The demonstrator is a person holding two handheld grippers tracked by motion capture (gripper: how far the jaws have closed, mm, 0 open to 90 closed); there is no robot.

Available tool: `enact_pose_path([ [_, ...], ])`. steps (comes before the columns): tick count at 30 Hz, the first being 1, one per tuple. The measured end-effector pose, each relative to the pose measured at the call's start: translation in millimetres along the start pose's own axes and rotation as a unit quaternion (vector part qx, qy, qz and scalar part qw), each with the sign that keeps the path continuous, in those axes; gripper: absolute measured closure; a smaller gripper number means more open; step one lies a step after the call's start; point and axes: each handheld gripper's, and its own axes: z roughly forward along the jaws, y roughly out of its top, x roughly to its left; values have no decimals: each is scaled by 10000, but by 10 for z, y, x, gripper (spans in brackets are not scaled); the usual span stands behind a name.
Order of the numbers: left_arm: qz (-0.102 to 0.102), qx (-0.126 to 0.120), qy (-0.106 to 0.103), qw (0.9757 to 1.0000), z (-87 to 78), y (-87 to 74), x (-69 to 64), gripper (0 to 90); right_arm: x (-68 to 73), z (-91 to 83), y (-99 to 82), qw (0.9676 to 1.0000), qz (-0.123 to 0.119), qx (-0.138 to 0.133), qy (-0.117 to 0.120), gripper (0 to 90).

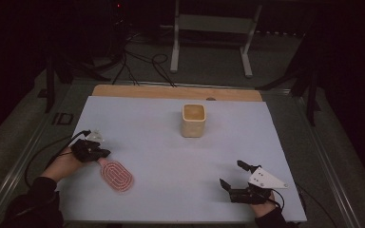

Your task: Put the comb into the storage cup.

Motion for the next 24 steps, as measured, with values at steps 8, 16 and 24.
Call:
enact_pose_path([
  [8, -162, 65, 44, 9998, -123, -185, -16, 900, 7, 4, 1, 10000, -10, 22, 6, 99],
  [16, -290, 142, 53, 9995, -251, -410, -51, 900, 8, 6, 3, 10000, 3, 16, 9, 100],
  [24, -336, 268, 58, 9991, -378, -571, -104, 900, 4, 7, 2, 10000, 7, 17, 22, 100],
])
